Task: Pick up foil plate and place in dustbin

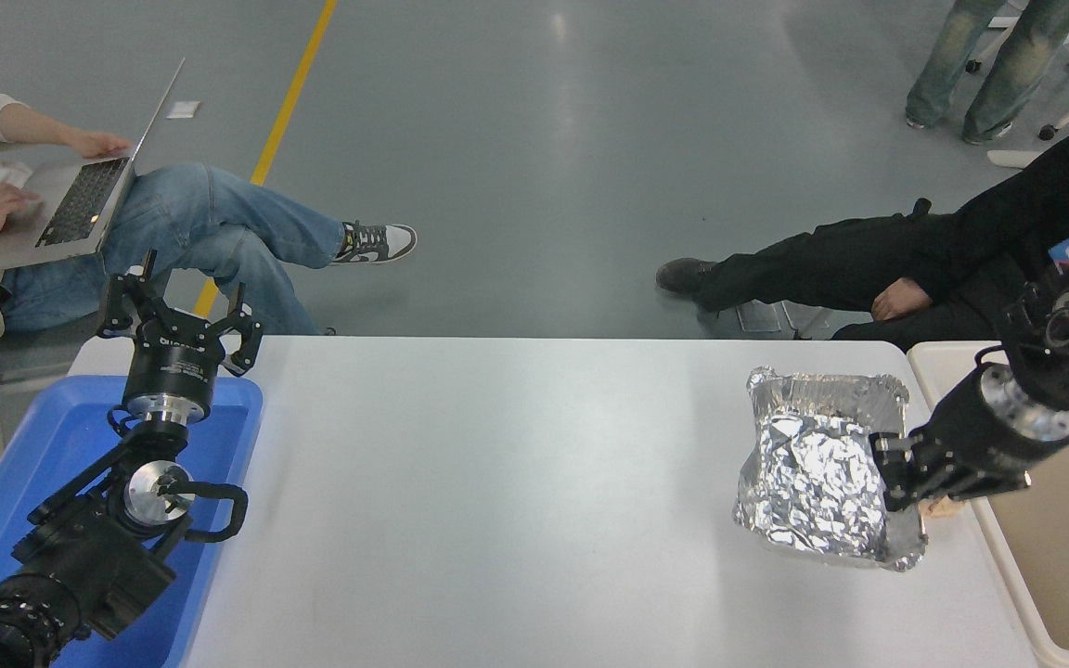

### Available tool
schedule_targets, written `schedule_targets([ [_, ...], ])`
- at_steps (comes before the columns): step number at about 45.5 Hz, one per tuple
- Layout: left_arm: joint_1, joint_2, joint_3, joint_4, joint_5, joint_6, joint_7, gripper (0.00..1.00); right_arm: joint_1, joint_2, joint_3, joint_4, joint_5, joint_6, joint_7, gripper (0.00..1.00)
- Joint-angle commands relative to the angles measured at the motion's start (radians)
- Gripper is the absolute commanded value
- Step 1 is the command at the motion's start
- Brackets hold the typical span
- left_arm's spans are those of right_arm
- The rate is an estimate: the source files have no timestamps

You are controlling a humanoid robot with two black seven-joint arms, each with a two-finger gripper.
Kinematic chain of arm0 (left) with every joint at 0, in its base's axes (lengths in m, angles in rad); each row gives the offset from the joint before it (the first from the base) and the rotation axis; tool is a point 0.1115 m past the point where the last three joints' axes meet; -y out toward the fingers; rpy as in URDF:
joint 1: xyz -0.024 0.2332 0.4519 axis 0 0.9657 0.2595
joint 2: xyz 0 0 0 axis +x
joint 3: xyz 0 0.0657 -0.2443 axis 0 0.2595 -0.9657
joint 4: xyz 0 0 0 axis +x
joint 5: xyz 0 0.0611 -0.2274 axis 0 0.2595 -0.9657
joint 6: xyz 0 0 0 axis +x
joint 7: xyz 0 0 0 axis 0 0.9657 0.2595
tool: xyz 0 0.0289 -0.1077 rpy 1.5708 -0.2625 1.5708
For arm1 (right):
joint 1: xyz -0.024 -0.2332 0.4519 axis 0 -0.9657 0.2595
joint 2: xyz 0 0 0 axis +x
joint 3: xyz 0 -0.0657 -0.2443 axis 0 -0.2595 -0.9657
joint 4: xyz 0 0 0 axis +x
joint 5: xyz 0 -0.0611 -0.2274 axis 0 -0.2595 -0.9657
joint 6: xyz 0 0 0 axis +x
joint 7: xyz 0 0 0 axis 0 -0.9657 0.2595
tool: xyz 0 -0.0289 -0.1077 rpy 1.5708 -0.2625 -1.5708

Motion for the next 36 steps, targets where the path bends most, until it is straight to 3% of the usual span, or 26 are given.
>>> schedule_targets([
  [1, 0.001, 0.0, 0.0, 0.0, 0.0, 0.0, 0.0, 0.99, 0.267, -0.008, -0.032, 0.018, 0.074, 0.108, 0.001, 0.0],
  [18, 0.001, 0.0, 0.0, 0.0, 0.0, 0.0, 0.0, 0.99, 0.447, -0.019, -0.104, 0.017, 0.096, 0.108, 0.001, 0.0],
  [36, 0.001, 0.0, 0.0, 0.0, 0.0, 0.0, 0.0, 0.99, 0.372, -0.077, -0.27, -0.083, 0.096, 0.108, -0.001, 0.0],
])
